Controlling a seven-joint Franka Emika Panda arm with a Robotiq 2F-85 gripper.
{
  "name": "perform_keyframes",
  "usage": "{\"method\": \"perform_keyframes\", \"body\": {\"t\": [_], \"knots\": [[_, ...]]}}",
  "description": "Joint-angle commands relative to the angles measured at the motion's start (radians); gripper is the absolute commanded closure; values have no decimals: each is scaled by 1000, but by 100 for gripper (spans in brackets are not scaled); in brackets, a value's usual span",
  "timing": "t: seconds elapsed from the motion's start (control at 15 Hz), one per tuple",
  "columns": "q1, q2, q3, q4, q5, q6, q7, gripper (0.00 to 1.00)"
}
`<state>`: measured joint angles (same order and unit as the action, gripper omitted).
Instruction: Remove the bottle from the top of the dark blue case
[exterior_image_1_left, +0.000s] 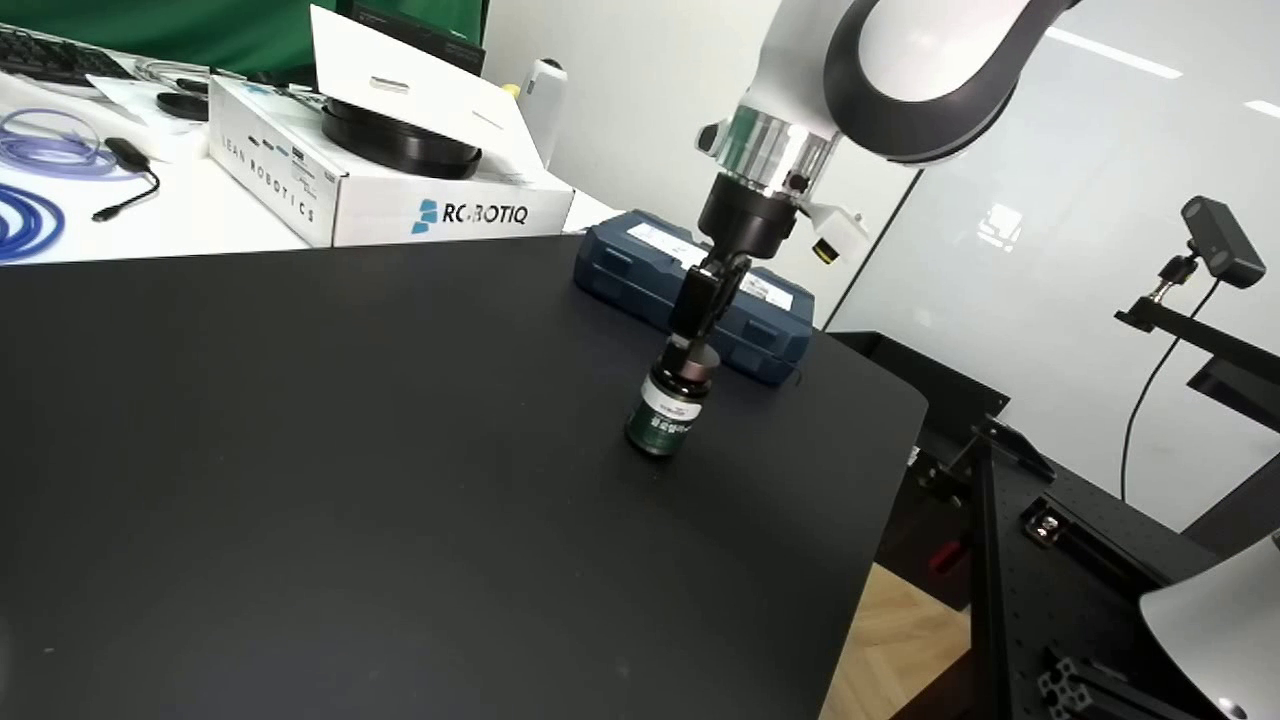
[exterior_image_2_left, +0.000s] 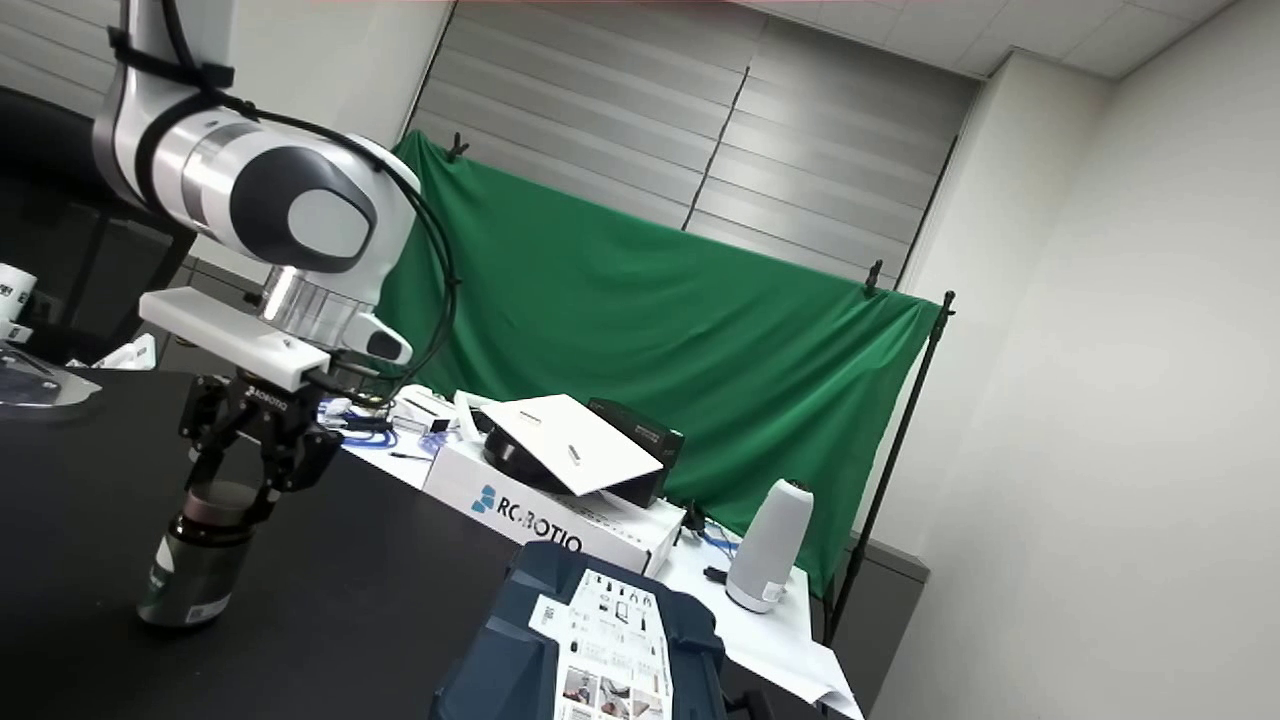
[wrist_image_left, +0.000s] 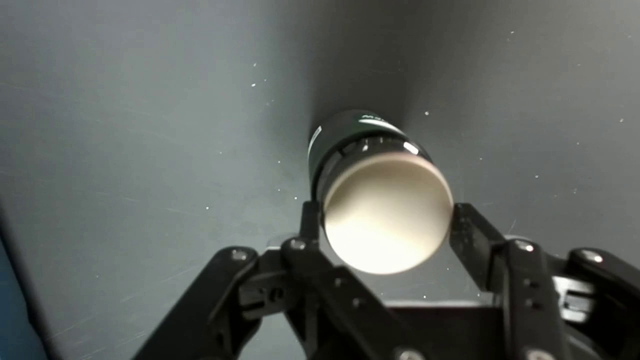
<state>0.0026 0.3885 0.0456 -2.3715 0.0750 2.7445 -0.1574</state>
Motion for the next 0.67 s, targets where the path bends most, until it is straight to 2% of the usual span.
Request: {"method": "perform_keyframes", "body": {"t": [0.0,0.27,0.33,0.6], "knots": [[-1,-13,-1,-17,-19,8,33,2],[-8,-11,8,-18,-6,16,26,0],[8,-141,6,-46,-12,-80,50,0],[26,-317,10,-58,-15,-229,68,0]]}}
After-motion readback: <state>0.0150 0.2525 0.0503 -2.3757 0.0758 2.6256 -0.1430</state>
